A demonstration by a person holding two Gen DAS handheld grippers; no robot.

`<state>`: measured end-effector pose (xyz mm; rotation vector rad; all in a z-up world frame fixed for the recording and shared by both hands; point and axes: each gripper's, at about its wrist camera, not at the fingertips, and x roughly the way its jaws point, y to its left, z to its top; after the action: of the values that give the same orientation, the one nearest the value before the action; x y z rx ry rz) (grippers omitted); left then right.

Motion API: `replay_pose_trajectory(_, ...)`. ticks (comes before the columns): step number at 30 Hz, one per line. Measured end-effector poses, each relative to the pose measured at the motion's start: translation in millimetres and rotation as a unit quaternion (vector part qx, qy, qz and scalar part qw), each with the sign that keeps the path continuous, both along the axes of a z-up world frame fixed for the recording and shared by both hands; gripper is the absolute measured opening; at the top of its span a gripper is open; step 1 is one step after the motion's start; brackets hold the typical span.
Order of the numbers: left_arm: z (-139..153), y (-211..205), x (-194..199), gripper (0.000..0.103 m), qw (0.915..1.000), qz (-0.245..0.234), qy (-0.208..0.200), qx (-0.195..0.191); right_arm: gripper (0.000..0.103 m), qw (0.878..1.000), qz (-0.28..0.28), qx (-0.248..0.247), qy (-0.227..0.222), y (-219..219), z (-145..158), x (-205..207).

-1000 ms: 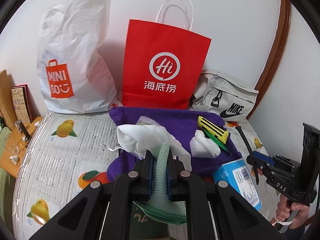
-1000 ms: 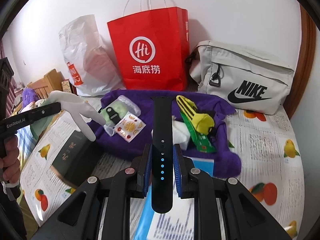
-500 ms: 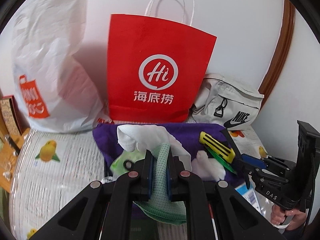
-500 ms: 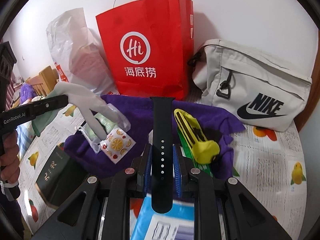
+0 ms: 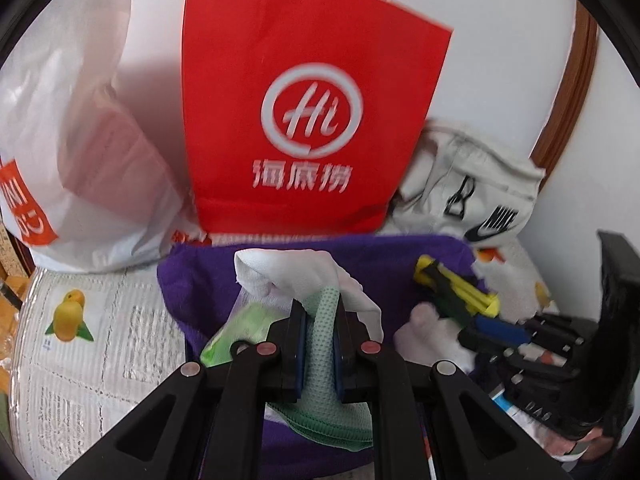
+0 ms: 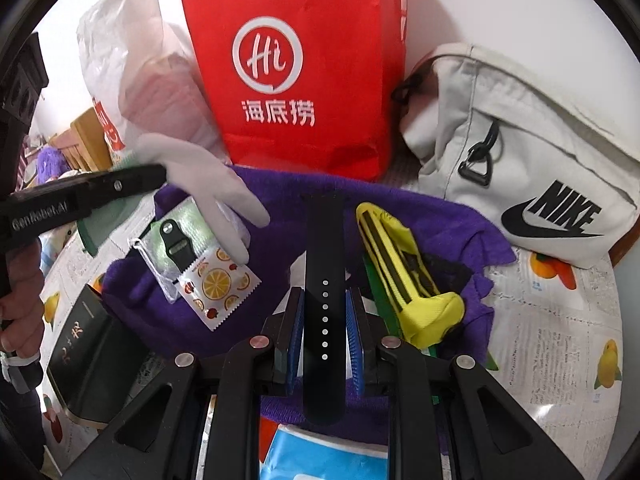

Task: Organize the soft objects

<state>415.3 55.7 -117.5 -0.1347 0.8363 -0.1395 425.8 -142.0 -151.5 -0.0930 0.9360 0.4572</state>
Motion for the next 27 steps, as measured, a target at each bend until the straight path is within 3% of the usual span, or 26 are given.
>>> replay_pose_trajectory(9, -16, 6, 4, 0.012, 0.9995, 0.009, 0.031, 0.003, 0.021, 1.0, -0.003, 0.003, 0.024, 3, -10, 10)
replay_pose_trajectory(10, -16, 6, 4, 0.016, 0.9994, 0.009, 0.032, 0.005, 0.021, 1.0, -0.004, 0.003, 0.025, 3, -11, 11)
replay_pose_trajectory(12, -16, 7, 5, 0.033, 0.999, 0.014, 0.04, 0.012, 0.021, 1.0, -0.005, 0.007, 0.026, 3, -11, 11)
replay_pose_trajectory(14, -15, 9, 3, 0.051, 0.999, 0.021, 0.038, 0.016, 0.037, 1.0, -0.007, 0.012, 0.026, 2, -9, 11)
replay_pose_trajectory(16, -13, 11, 0, 0.056, 0.9988, 0.024, 0.037, 0.021, 0.05, 1.0, -0.013, 0.016, 0.02, -1, -6, 10)
replay_pose_trajectory(17, -12, 12, -1, 0.061, 0.9986, 0.025, 0.039, 0.024, 0.051, 1.0, -0.015, 0.017, 0.015, -3, -4, 9)
replay_pose_trajectory(27, 13, 13, -37, 0.062, 0.9989, 0.026, 0.024, 0.031, 0.053, 0.998, -0.044, 0.034, -0.003, -18, 22, -25)
